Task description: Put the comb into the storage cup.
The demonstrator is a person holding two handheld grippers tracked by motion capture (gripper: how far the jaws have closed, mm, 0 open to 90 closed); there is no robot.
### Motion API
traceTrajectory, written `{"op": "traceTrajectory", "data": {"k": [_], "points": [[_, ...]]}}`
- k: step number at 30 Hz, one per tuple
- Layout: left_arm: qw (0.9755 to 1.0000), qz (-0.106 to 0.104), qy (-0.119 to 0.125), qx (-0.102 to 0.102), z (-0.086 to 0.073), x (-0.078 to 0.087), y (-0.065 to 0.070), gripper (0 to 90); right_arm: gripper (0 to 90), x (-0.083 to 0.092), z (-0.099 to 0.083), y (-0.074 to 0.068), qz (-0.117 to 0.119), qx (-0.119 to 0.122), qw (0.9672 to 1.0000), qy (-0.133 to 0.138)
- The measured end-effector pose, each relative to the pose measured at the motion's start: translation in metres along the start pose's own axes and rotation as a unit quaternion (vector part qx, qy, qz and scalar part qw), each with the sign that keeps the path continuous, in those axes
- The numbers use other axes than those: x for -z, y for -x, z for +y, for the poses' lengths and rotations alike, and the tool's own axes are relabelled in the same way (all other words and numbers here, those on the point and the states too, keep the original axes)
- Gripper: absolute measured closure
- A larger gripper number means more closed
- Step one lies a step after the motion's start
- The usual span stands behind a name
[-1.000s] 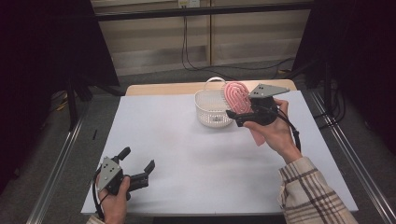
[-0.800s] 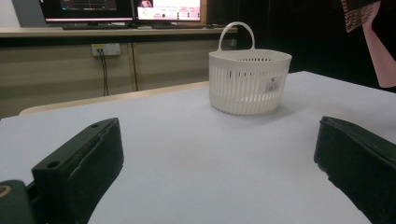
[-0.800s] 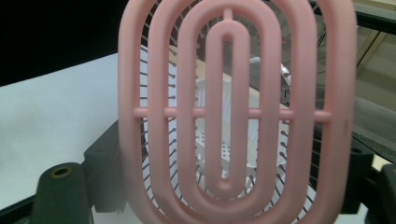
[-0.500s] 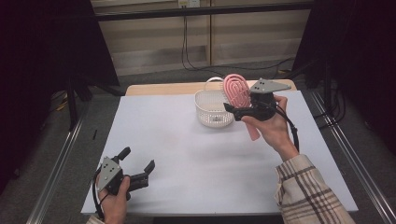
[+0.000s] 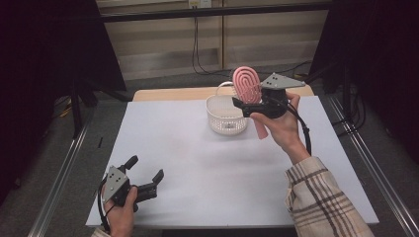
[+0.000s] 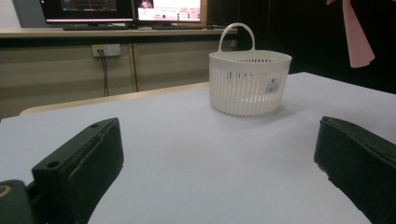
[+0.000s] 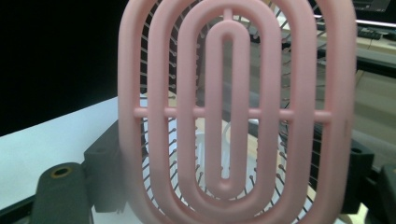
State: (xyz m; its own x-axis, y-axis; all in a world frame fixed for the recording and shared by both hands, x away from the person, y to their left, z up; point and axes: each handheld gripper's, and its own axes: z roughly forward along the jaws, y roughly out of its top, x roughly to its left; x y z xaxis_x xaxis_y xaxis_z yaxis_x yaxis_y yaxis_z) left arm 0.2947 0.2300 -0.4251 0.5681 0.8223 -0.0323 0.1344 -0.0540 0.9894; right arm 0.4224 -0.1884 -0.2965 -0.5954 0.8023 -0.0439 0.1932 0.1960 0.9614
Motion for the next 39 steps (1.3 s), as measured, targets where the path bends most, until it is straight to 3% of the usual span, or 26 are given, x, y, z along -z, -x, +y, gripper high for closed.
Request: {"op": "traceTrajectory", "data": {"k": [39], "points": [[1.0000, -0.003, 0.003, 0.002, 0.000, 0.000, -0.001, 1.5, 19.7, -0.045, 0.037, 0.013, -0.039, -0.026, 0.9975, 0.054]]}}
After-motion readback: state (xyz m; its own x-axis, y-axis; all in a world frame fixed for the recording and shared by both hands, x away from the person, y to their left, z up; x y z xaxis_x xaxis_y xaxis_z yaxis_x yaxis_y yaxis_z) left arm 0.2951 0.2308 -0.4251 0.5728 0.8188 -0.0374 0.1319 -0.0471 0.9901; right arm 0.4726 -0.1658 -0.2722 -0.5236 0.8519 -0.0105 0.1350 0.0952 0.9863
